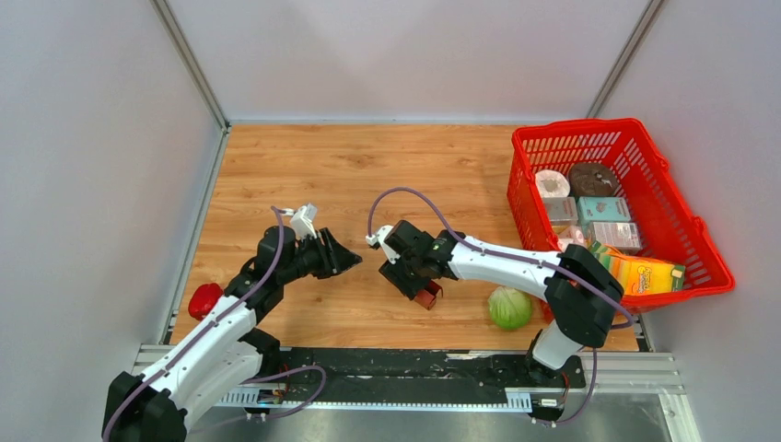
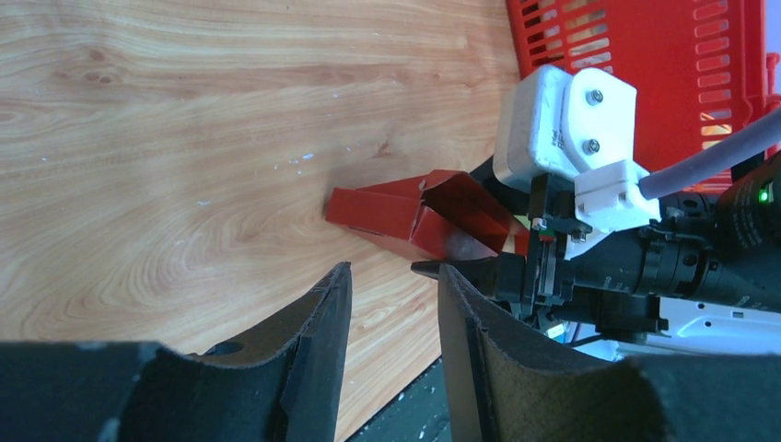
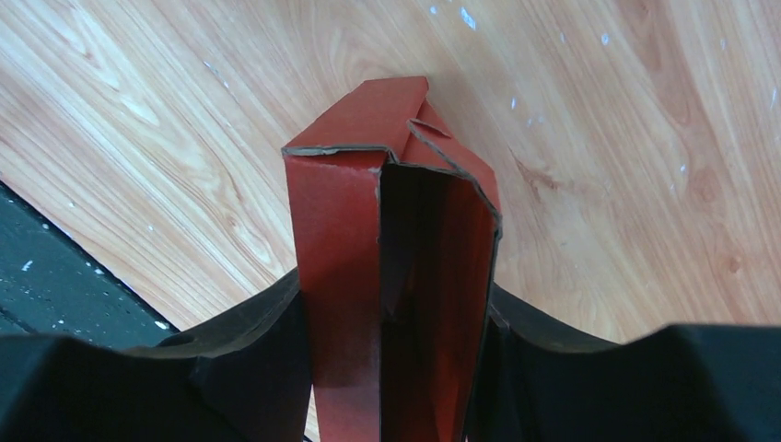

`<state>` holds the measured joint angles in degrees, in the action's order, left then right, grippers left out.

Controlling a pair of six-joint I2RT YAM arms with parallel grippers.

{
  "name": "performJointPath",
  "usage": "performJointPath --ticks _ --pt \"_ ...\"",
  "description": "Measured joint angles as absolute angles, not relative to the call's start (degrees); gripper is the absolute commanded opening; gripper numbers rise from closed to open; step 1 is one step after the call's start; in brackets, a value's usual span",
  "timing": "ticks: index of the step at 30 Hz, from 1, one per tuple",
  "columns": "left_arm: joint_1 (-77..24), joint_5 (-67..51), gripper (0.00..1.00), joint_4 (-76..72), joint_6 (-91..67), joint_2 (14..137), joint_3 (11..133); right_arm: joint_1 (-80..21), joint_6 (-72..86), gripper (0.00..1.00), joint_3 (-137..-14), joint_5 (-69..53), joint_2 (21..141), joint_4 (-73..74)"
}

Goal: Fold the paper box

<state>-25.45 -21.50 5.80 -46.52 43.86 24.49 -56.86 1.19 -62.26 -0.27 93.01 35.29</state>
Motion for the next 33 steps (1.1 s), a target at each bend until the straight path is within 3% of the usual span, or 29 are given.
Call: performJointPath --ticks 3,6,7,9,14,19,22,23,26,33 --pt "-25.6 -20.9 0.47 4.9 -46.5 45.2 24.5 -56.8 1.8 0.51 -60.7 0.6 92.2 35.2" --pt "-25.8 -20.4 0.47 4.2 -46.5 46.1 24.5 -56.9 2.4 0.34 -59.0 1.1 90.5 34.5" --pt "-25.9 -20.3 0.47 3.9 -46.5 46.4 24.5 -56.8 2.6 0.24 -58.5 1.1 89.8 34.4" --pt "-26.2 -20.2 0.48 3.5 -46.5 47.2 24.6 -56.8 2.9 0.18 -58.0 1.2 88.7 34.3" --pt "-26.9 -20.5 0.56 0.9 -46.3 49.9 24.9 -56.8 2.7 0.16 -58.0 0.1 88.6 32.3" --pt "-27.0 -21.1 0.57 -4.0 -45.3 48.5 24.2 -56.6 2.2 0.16 -58.0 -1.8 89.0 31.9" --pt "-27.7 -20.8 0.48 -5.3 -44.6 47.7 24.1 -56.4 1.9 0.18 -58.0 -3.9 89.3 31.8" --pt "-28.0 -20.8 0.34 -5.4 -44.6 48.1 24.1 -56.4 1.9 0.18 -58.0 -4.6 89.3 31.7" --pt "-28.9 -20.5 0.17 -4.1 -45.3 52.5 26.2 -56.2 1.7 0.18 -58.0 -6.6 89.3 31.0" --pt "-29.7 -19.4 0.12 -2.2 -49.1 62.2 29.0 -56.2 1.1 0.18 -57.7 -8.6 89.3 29.0"
